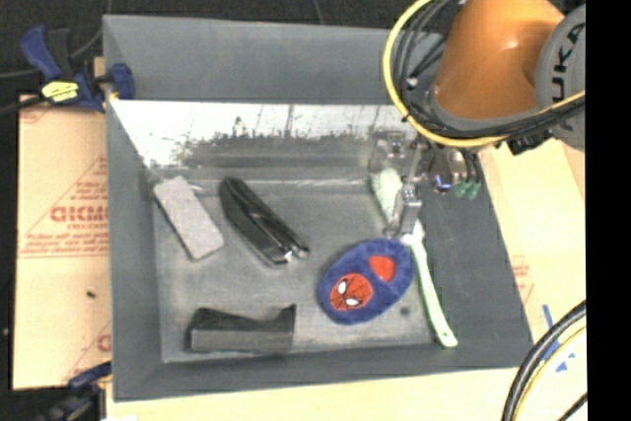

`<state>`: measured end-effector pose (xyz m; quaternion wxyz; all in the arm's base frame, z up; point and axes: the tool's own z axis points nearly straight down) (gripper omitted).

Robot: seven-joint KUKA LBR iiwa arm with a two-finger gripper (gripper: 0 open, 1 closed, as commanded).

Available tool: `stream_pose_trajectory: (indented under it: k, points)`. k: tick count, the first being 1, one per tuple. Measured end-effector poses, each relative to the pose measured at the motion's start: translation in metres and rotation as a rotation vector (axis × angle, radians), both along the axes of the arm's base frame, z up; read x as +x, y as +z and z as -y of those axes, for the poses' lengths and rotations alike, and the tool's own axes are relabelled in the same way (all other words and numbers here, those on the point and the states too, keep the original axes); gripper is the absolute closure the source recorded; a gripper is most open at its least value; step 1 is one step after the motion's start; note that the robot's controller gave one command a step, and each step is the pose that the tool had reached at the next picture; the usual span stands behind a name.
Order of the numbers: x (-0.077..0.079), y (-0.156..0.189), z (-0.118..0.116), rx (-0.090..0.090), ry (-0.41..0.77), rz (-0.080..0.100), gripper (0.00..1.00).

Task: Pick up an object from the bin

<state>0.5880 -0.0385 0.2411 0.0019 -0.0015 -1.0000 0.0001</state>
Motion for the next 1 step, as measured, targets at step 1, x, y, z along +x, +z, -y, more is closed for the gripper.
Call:
stream_pose_trajectory:
  k: [1]
  points:
    - [0.0013,0.0048,0.0001,-0.001,0.001,0.009,0.00]
